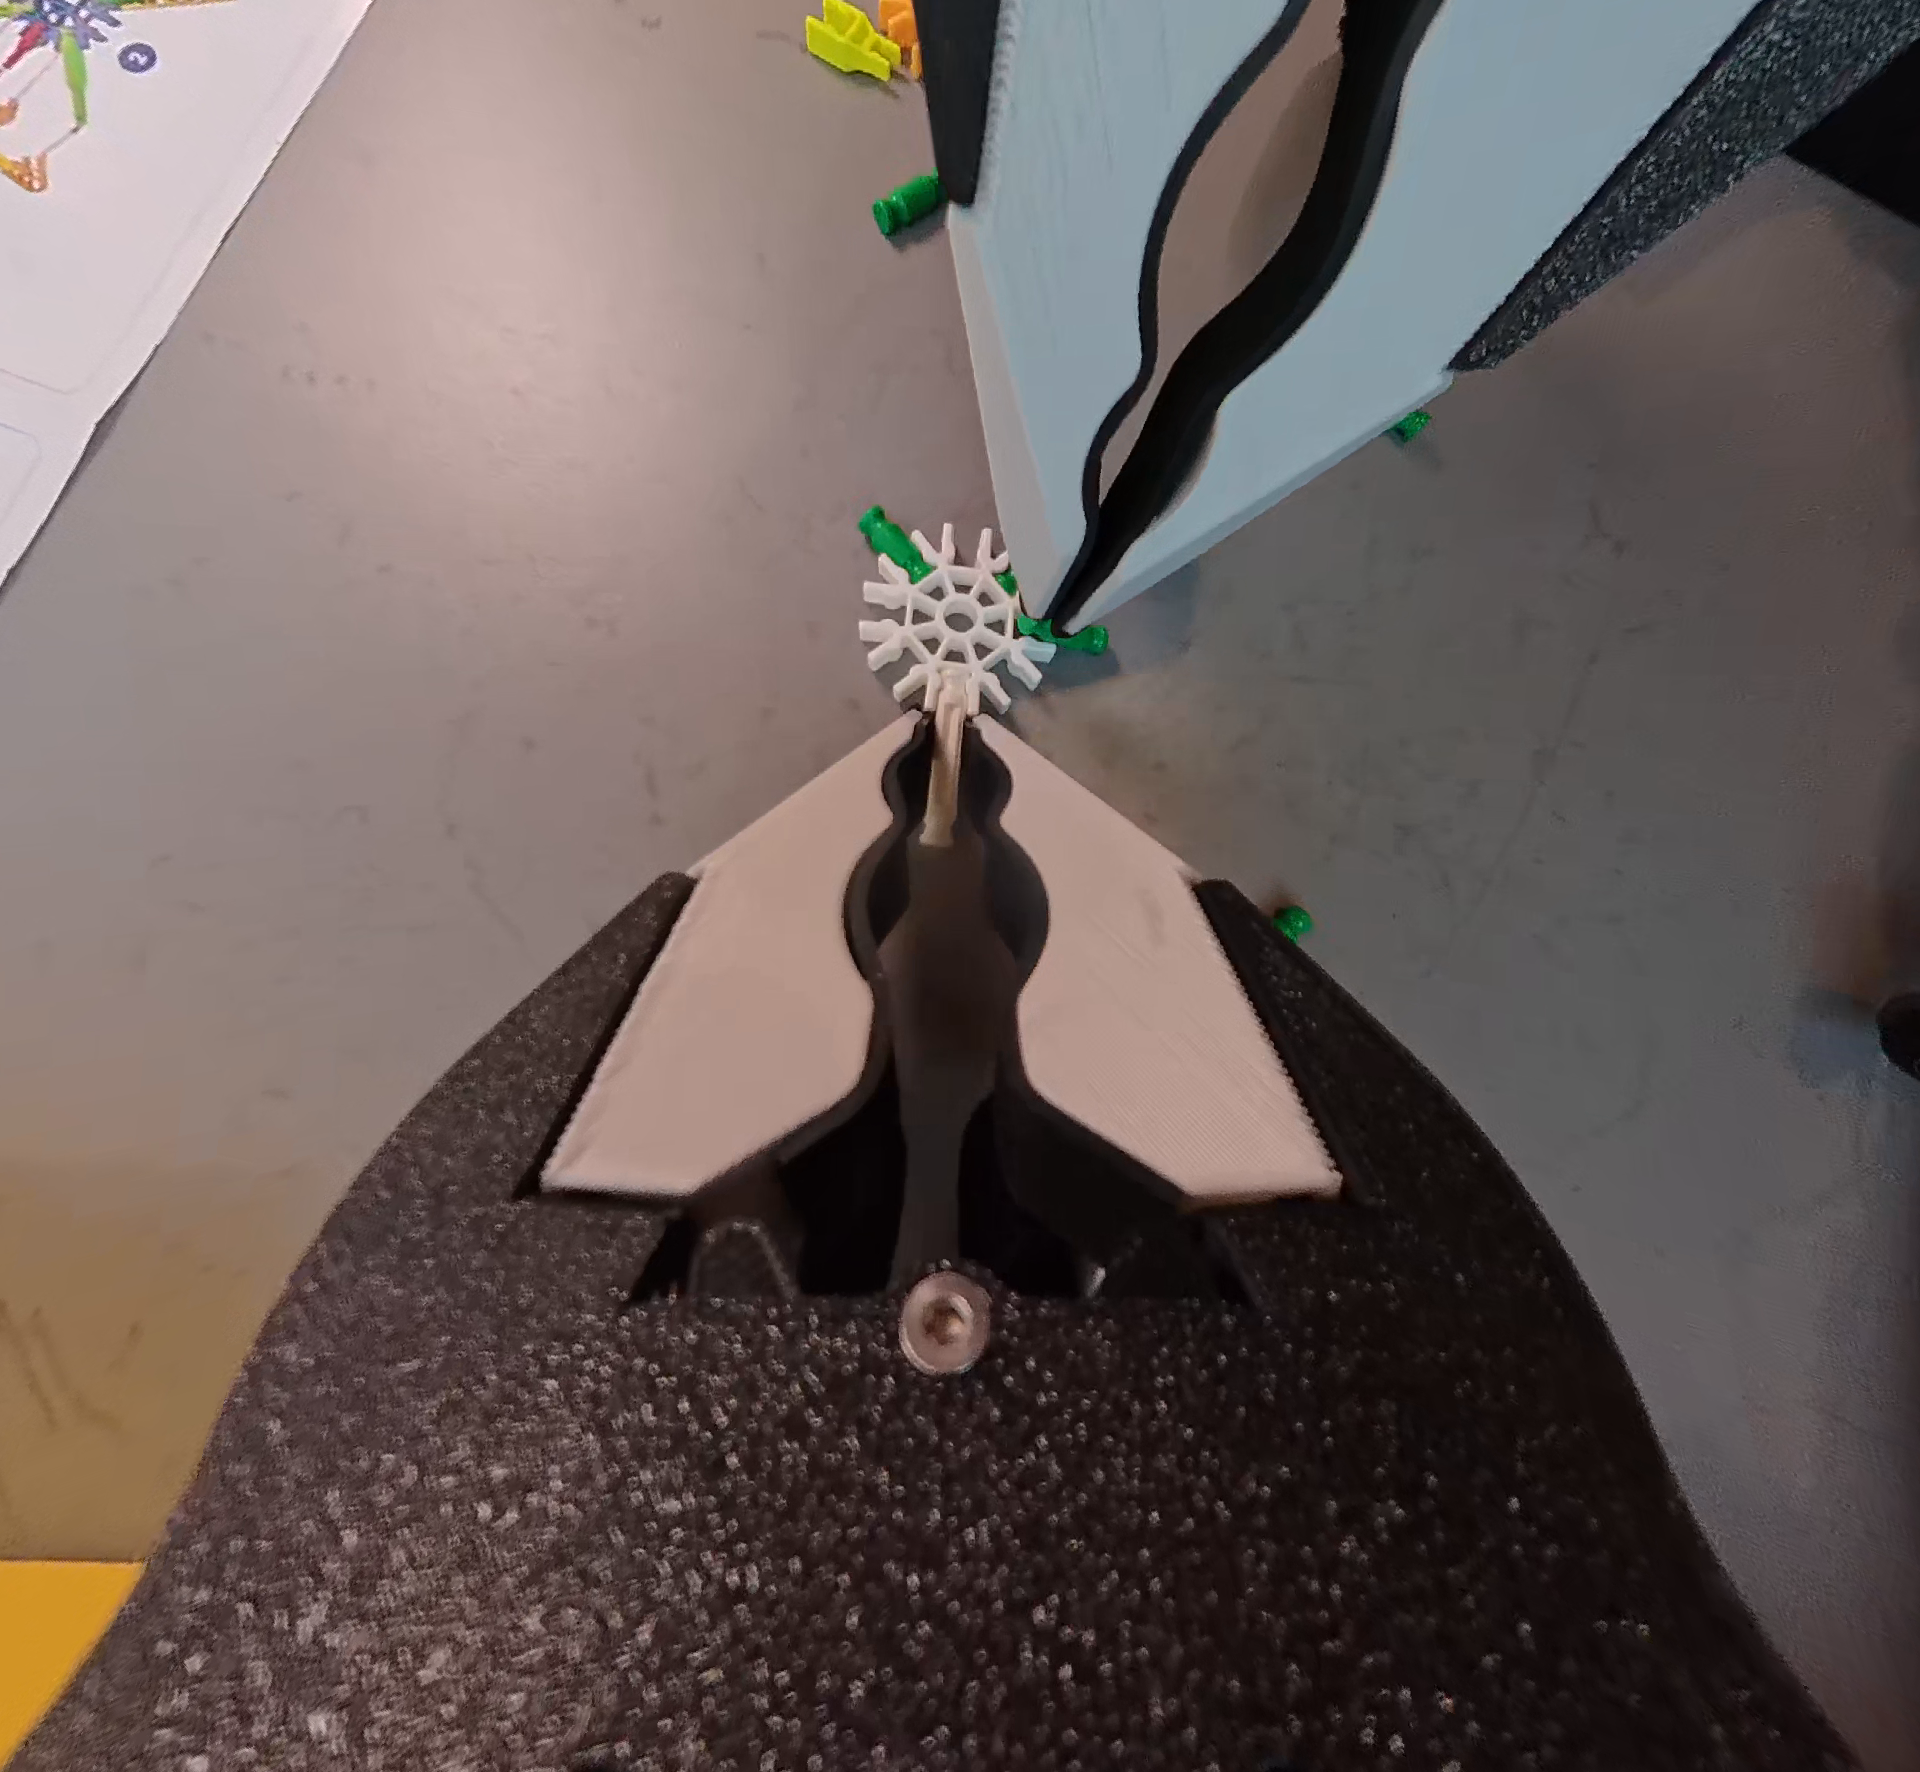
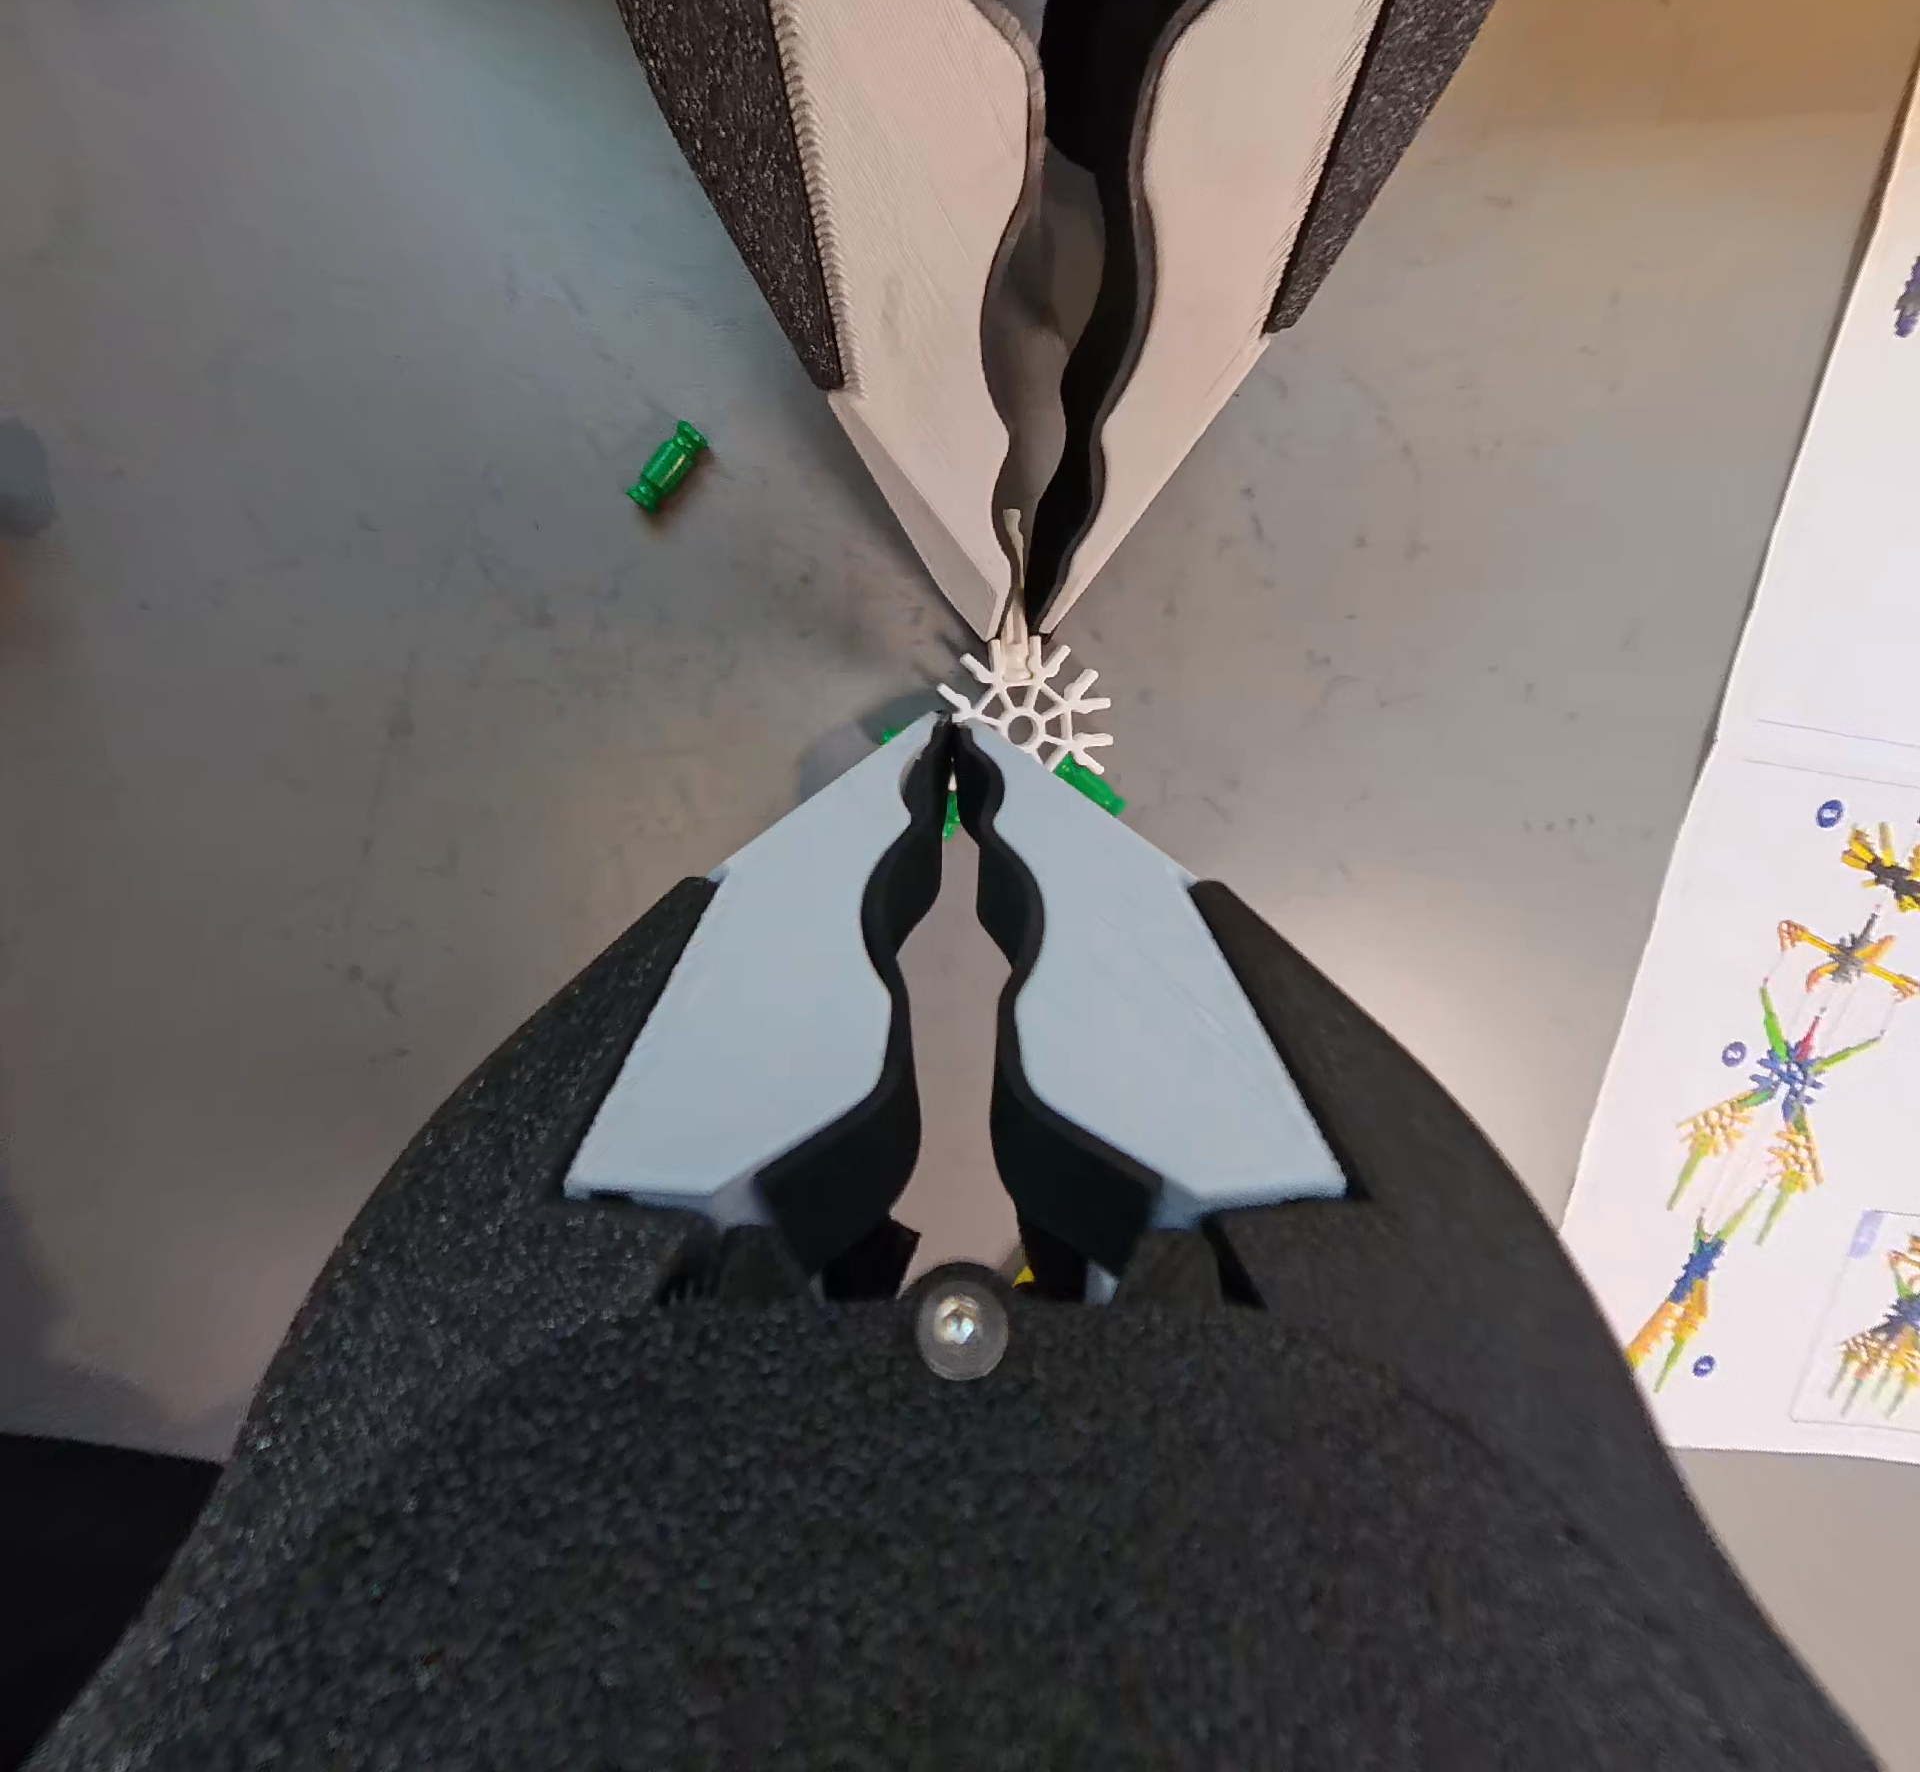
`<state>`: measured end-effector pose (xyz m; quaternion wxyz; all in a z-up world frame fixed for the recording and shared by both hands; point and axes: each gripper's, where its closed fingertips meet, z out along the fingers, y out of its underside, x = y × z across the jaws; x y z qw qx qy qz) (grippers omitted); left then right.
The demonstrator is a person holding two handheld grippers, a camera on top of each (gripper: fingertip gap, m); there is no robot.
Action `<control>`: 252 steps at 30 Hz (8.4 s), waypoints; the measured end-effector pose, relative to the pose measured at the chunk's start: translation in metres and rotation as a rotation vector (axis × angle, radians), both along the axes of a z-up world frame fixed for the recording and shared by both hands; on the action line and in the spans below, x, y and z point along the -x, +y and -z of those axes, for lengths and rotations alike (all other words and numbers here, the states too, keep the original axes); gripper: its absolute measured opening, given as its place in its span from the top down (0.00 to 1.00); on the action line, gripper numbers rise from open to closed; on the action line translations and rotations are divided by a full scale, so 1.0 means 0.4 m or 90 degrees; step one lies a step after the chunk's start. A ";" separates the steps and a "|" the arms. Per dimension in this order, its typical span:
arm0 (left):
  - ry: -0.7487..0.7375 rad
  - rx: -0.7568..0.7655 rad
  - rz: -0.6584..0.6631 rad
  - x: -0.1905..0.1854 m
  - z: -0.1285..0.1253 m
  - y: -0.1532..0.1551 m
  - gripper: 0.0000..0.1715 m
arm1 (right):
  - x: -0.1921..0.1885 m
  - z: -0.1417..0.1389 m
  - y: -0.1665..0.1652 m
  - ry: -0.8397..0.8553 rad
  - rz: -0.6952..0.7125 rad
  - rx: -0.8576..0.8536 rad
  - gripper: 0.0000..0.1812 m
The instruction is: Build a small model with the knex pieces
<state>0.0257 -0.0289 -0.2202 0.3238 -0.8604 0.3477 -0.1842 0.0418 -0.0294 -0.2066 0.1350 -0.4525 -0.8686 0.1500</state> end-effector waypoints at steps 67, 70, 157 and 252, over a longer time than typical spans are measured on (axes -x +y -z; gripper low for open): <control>-0.031 -0.047 0.029 0.045 -0.015 0.003 0.90 | -0.048 0.032 0.005 0.072 -0.040 0.140 0.98; -0.035 -0.037 0.054 0.027 -0.009 -0.010 0.88 | -0.046 0.032 0.006 0.086 -0.041 0.146 0.98; -0.223 -0.258 -0.173 0.150 -0.203 0.060 0.81 | -0.216 -0.044 0.345 0.297 0.369 0.020 0.77; 0.015 -0.010 0.123 -0.031 -0.002 -0.124 0.98 | 0.002 0.013 -0.088 0.239 -0.049 0.027 0.99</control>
